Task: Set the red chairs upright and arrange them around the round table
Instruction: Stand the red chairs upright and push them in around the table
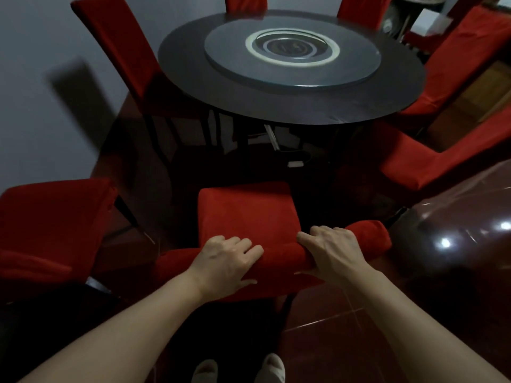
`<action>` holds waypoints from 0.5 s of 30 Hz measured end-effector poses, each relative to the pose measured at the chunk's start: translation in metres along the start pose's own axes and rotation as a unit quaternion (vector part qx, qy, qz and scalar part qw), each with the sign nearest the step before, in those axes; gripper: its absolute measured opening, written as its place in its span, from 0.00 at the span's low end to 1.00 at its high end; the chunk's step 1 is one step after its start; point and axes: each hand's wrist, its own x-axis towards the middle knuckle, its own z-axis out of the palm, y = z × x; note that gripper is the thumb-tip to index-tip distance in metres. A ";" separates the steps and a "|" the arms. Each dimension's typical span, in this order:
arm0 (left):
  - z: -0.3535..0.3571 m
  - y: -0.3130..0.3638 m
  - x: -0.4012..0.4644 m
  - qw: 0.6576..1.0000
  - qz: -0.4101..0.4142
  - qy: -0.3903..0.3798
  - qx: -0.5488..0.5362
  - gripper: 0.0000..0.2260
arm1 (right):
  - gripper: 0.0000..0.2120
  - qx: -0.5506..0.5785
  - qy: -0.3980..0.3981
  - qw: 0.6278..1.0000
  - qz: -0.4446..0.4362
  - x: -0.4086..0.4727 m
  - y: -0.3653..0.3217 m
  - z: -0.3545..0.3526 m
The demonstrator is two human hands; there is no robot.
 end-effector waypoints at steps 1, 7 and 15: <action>0.000 -0.004 -0.001 1.000 0.006 -0.001 -0.001 0.25 | 0.33 -0.001 -0.005 1.000 0.005 0.002 -0.003 0.000; 0.003 -0.045 -0.019 0.998 0.056 -0.008 -0.007 0.27 | 0.30 0.000 -0.040 0.999 0.032 0.017 -0.041 -0.005; 0.007 -0.082 -0.010 0.995 0.100 0.000 -0.006 0.27 | 0.29 0.024 -0.067 0.995 0.073 0.038 -0.054 -0.018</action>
